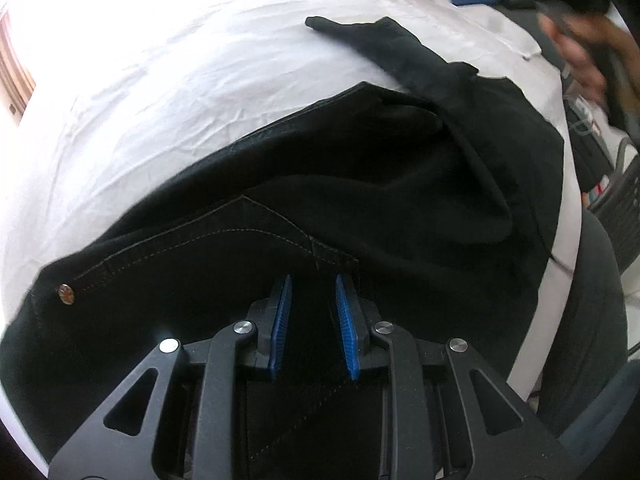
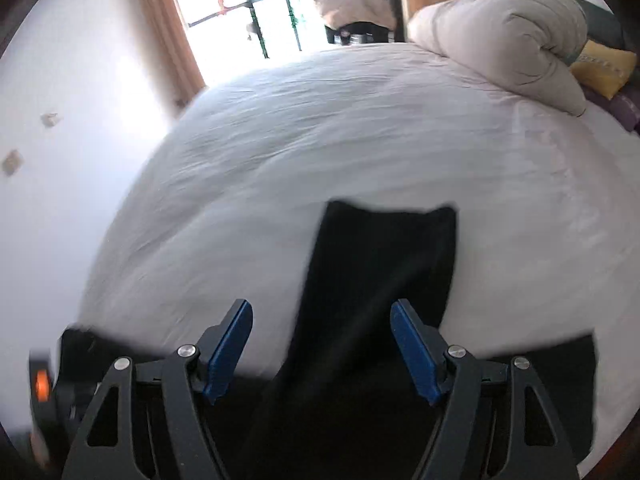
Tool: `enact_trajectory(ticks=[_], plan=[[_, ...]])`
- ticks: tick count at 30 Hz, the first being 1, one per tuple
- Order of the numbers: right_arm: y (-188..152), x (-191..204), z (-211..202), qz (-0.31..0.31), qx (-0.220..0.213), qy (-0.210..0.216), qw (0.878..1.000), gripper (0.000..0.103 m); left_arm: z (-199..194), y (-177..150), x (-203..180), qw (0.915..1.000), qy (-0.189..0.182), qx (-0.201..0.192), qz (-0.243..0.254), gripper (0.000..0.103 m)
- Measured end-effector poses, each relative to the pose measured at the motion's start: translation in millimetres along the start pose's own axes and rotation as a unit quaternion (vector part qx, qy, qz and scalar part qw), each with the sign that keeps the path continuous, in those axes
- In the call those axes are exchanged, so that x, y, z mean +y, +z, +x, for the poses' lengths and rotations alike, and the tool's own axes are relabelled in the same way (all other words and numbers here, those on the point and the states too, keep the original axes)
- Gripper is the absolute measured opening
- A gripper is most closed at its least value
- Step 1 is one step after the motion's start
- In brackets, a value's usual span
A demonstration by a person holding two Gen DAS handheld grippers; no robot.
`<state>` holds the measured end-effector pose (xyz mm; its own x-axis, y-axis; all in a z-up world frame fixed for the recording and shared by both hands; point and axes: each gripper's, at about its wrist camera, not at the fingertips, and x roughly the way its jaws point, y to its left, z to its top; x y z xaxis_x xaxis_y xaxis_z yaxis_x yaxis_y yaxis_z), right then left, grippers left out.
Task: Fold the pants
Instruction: 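Grasp the jeans leg hem with the right gripper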
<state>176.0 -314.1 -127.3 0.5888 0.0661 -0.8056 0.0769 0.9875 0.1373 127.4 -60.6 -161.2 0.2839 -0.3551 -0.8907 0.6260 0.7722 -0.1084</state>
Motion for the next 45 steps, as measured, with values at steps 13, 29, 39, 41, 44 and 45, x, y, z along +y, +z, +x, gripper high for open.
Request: enact_trajectory(ticks=[13,29,39,41,44,45], plan=[[45.3,35.5,134.8,-0.075,0.076,-0.122,0.987,0.074,5.7,-29.3,9.2,0.9992,-0.017,-0.034,-0.014,0.022],[58.4,-1.8,170.5,-0.004,0.132,-0.079,0.988,0.014,2.5,-32.9,10.3,0.999,-0.014,-0.04,-0.015,0.023],[50.5,-47.6,61.7,0.072,0.007,-0.029,0.997,0.006,3.9,-25.9,-0.4,0.9994,-0.004,-0.028,-0.022,0.023],[43.9,-62.6,32.6,0.092,-0.021,-0.022,0.995,0.006,-3.6,-16.9,1.2,0.9988,-0.012,-0.026,-0.04,0.023],[27.3,-90.0,-7.4,0.125,-0.058,-0.014,0.99,0.005,-23.4,1.2,-2.4,0.998,-0.003,-0.056,-0.027,0.023],[20.7,-97.2,-19.2,0.135,-0.068,-0.012,0.988,0.005,-29.8,9.7,-5.6,0.9977,0.004,-0.067,-0.011,0.023]])
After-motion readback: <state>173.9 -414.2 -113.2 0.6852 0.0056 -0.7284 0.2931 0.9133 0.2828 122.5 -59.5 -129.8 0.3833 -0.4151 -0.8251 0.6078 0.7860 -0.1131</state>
